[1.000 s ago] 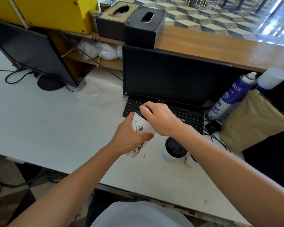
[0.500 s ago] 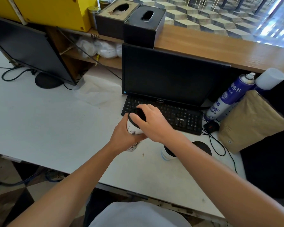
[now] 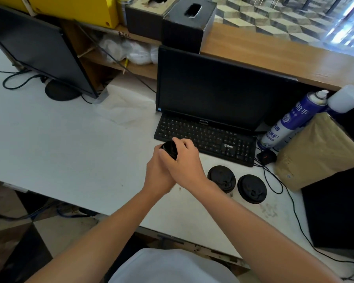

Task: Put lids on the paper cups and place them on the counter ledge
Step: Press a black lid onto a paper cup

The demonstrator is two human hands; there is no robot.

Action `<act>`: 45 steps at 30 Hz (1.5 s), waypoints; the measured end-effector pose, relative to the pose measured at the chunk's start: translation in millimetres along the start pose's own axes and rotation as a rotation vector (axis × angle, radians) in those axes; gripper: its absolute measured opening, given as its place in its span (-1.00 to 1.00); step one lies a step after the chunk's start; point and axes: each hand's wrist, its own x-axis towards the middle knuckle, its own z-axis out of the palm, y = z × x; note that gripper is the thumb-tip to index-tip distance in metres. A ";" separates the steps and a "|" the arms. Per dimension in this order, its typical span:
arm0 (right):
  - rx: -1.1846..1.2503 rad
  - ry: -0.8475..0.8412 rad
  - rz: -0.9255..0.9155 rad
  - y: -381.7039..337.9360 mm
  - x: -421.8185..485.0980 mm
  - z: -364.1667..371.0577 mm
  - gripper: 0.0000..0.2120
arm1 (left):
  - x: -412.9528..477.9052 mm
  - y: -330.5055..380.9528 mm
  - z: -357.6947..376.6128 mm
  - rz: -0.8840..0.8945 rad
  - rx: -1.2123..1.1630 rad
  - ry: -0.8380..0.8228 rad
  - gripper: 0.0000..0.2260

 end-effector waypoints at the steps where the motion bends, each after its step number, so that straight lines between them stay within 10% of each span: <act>1: -0.012 -0.012 0.019 -0.4 -0.5 2.5 -0.40 | -2.4 -1.8 2.3 -0.015 0.001 0.008 -0.49; 22: -0.343 -0.332 0.141 39.6 4.8 37.8 -0.25 | -12.9 -85.3 49.5 -0.092 -0.362 -0.078 -0.39; 45: -0.229 -0.310 -0.071 69.1 10.3 38.7 -0.29 | -0.7 -99.2 53.6 -0.049 -0.407 -0.134 -0.43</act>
